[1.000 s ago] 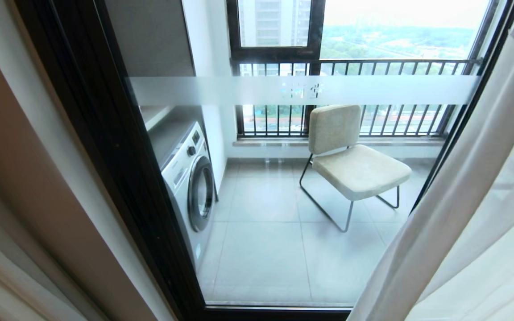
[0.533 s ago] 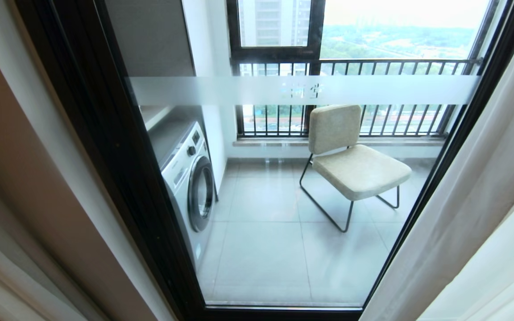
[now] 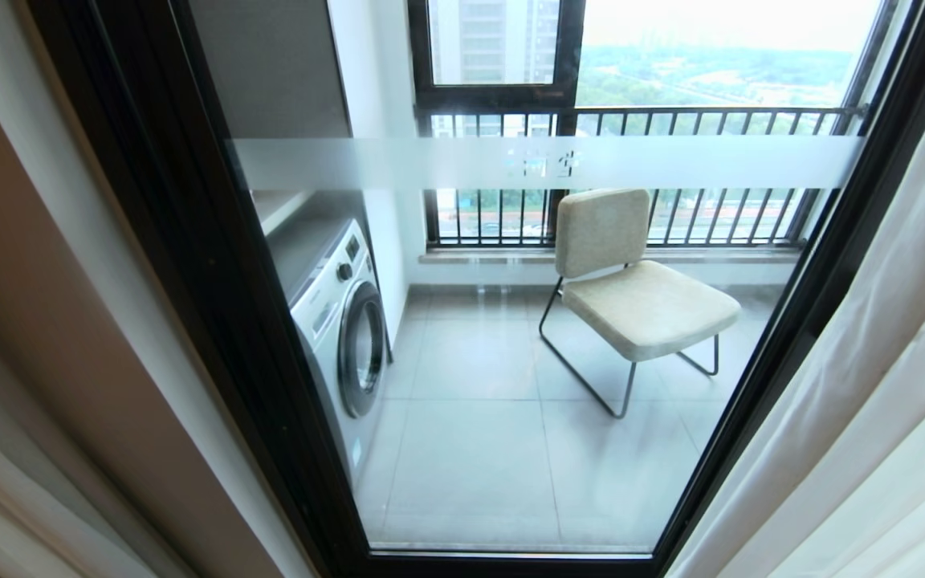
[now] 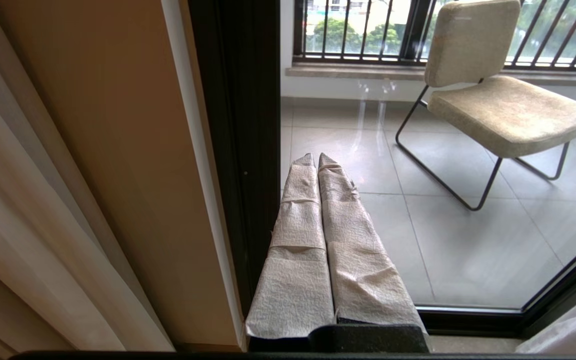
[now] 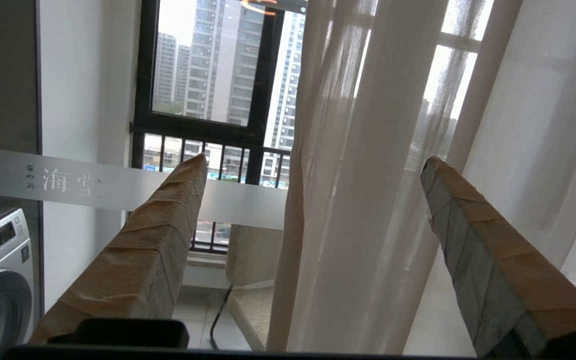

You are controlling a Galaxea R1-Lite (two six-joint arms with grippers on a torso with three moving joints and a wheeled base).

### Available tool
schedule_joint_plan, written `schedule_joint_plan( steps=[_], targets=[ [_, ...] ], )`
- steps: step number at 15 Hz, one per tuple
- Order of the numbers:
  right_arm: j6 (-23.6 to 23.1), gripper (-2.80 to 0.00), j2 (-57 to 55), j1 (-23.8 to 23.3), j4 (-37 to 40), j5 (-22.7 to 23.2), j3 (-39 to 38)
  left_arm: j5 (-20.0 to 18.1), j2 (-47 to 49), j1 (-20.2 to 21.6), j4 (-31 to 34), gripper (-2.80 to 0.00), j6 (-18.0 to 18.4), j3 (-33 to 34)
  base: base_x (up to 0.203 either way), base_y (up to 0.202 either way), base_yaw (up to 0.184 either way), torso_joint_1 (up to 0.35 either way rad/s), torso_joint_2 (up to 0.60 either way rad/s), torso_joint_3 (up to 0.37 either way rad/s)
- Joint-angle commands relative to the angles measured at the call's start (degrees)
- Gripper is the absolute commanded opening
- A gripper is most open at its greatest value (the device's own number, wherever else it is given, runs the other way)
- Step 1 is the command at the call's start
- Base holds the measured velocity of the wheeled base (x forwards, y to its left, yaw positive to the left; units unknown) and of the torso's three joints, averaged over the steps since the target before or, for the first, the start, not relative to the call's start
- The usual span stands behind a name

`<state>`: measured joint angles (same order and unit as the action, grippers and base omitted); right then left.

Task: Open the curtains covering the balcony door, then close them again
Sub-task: Close the inner curtains on both sides

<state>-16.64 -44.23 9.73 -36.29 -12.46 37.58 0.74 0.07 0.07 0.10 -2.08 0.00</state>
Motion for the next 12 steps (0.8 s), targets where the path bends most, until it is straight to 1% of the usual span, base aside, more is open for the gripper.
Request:
schedule_joint_plan(
  steps=[1, 3, 6, 8, 10, 12],
  targets=[
    [-0.22, 0.0, 8.65, 0.29, 2.32, -0.1, -0.89, 0.05, 0.01, 0.01, -0.01, -2.8, -0.02, 0.0, 0.0, 0.0, 0.0, 0.0, 0.0, 0.0],
    [-1.12, 0.0, 12.2, 0.43, 3.04, 0.16, -4.4, 0.05, 0.01, 0.01, -0.01, -2.8, -0.02, 0.0, 0.0, 0.0, 0.0, 0.0, 0.0, 0.0],
    [-1.37, 0.0, 15.23, 0.38, 2.98, 1.93, -10.34, 0.05, 0.01, 0.01, -0.01, -2.8, -0.02, 0.0, 0.0, 0.0, 0.0, 0.0, 0.0, 0.0],
    [-1.38, 0.0, 17.18, 0.19, 2.89, 4.45, -13.73, 0.05, 0.01, 0.01, -0.01, -2.8, -0.02, 0.0, 0.0, 0.0, 0.0, 0.0, 0.0, 0.0],
    [-1.31, 0.0, 18.3, -1.05, 2.8, 7.1, -16.06, 0.05, 0.01, 0.01, -0.01, -2.8, -0.02, 0.0, 0.0, 0.0, 0.0, 0.0, 0.0, 0.0],
    [-1.09, 0.0, 19.39, -1.82, 2.8, 8.85, -17.89, 0.05, 0.01, 0.01, -0.01, -2.8, -0.02, 0.0, 0.0, 0.0, 0.0, 0.0, 0.0, 0.0]
  ],
)
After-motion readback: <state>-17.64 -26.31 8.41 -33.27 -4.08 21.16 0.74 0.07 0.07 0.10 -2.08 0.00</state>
